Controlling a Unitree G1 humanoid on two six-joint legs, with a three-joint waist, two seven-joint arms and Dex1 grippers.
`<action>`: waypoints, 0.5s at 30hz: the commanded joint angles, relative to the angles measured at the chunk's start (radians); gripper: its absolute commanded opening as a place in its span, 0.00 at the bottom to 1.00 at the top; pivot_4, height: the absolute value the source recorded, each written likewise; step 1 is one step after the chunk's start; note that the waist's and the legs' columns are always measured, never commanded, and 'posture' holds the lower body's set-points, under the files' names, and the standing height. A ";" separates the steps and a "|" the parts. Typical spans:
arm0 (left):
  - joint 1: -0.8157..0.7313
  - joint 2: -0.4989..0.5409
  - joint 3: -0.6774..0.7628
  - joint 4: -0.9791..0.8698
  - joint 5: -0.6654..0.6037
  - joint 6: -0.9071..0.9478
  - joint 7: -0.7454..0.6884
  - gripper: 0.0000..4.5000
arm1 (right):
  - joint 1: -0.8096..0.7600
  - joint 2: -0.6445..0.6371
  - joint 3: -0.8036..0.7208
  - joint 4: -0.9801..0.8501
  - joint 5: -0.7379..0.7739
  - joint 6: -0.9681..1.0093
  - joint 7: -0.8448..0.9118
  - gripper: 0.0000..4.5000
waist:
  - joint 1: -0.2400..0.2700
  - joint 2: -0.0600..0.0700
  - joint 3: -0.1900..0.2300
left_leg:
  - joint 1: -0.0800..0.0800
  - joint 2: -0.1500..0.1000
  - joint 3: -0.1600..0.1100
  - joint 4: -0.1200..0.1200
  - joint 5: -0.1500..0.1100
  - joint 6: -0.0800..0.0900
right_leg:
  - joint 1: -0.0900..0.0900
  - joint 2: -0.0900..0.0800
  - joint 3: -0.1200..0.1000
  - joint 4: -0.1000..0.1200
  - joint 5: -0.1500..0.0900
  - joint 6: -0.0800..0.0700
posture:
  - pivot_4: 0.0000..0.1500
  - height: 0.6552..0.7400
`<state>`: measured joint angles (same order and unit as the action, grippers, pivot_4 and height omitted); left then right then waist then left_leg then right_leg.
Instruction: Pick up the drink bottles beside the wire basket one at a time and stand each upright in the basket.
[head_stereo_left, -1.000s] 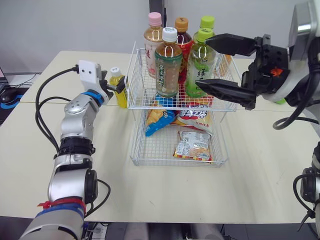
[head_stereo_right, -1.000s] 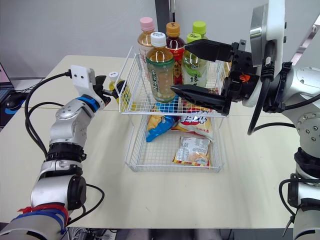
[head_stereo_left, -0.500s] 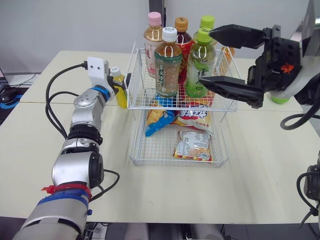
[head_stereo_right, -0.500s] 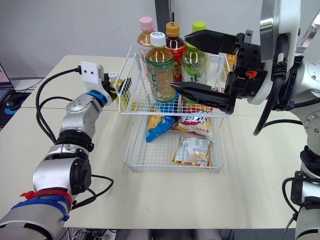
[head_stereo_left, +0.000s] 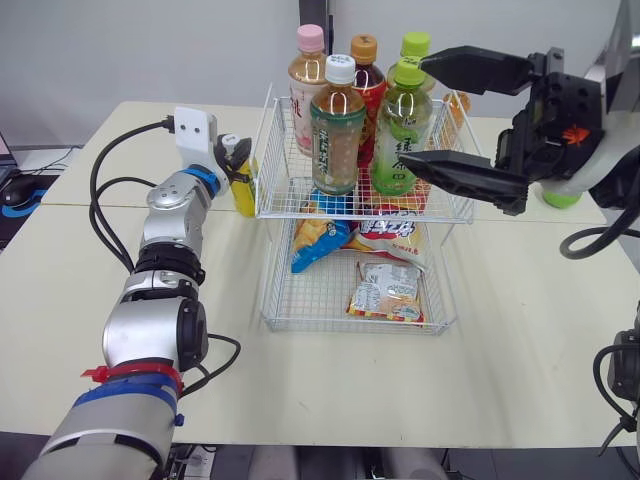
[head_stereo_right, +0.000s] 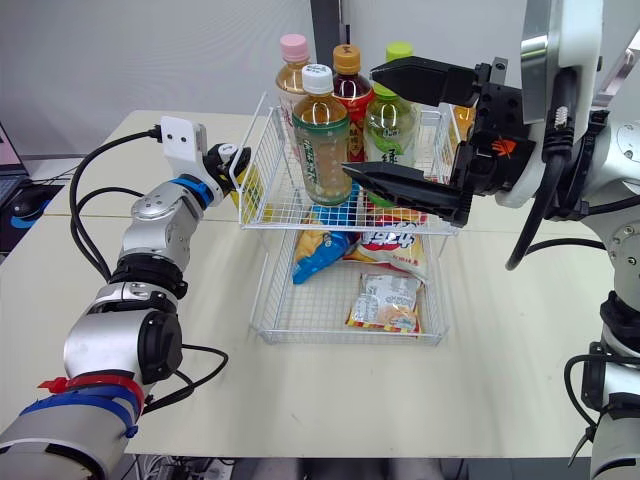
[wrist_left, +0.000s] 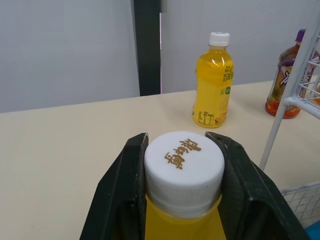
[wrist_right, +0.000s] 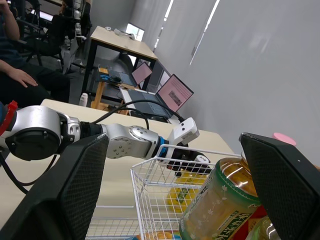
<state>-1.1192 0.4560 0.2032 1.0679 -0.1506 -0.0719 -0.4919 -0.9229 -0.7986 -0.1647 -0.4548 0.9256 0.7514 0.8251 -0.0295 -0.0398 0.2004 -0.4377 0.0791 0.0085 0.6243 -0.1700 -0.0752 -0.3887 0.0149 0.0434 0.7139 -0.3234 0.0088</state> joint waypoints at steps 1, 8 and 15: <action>0.002 0.011 -0.001 -0.032 0.001 0.006 -0.011 0.31 | -0.022 -0.003 -0.018 -0.007 0.001 -0.023 0.001 1.00 | 0.000 0.000 0.000 | 0.000 0.000 0.000 0.000 0.000 0.000 | 0.000 0.000 0.000 0.000 0.000 0.000 | 1.00 1.00; 0.009 0.053 0.029 -0.131 -0.036 0.009 -0.043 0.31 | -0.024 0.007 -0.009 0.003 -0.013 -0.034 0.004 1.00 | -0.003 0.000 0.000 | 0.000 0.000 0.000 0.000 0.000 0.000 | 0.000 0.000 0.000 0.000 0.000 0.000 | 1.00 1.00; 0.006 0.163 0.072 -0.365 -0.114 0.155 -0.124 0.31 | -0.023 0.017 0.001 0.019 -0.036 -0.055 0.006 1.00 | -0.003 0.000 0.001 | -0.002 0.001 -0.001 0.000 0.000 0.000 | -0.002 0.000 -0.001 0.000 0.000 0.000 | 1.00 1.00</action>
<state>-1.0705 0.5778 0.2361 0.8268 -0.2183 0.0747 -0.5932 -0.9238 -0.7789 -0.1494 -0.4290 0.8939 0.7220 0.8279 -0.0325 -0.0401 0.2011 -0.4417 0.0800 0.0075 0.6240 -0.1699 -0.0754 -0.3918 0.0154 0.0423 0.7135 -0.3234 0.0087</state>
